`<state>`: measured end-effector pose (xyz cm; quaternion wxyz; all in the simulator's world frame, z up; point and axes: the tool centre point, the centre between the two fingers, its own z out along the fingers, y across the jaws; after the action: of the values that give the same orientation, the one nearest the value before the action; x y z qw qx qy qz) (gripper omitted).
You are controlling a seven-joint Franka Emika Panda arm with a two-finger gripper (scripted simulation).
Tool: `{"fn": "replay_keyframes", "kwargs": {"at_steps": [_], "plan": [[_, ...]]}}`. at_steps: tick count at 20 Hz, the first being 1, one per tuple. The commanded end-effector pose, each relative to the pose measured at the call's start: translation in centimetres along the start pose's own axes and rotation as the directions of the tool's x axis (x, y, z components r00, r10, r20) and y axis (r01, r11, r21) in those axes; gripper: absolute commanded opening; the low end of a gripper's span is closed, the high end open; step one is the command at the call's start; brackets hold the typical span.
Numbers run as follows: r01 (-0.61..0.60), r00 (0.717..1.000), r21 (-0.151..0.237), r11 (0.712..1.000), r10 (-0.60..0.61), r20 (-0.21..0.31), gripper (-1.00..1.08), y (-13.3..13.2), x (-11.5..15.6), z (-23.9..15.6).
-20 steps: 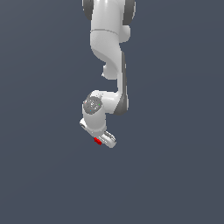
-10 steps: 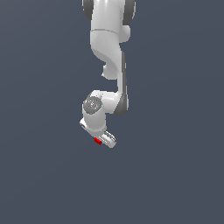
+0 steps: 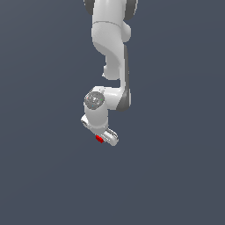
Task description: Pick up the red cube and move it to a goal position.
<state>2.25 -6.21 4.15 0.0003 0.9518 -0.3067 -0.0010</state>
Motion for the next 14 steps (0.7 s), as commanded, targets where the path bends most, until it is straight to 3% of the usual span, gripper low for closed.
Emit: {"fn": "replay_keyframes", "kwargs": {"at_steps": [1, 14], "plan": [[0.000, 1.000, 0.001, 1.000, 0.000, -0.001, -1.00, -0.3, -0.5, -1.4], [0.000, 1.000, 0.001, 1.000, 0.000, -0.002, -1.00, -2.3, -4.9, -13.0]]}}
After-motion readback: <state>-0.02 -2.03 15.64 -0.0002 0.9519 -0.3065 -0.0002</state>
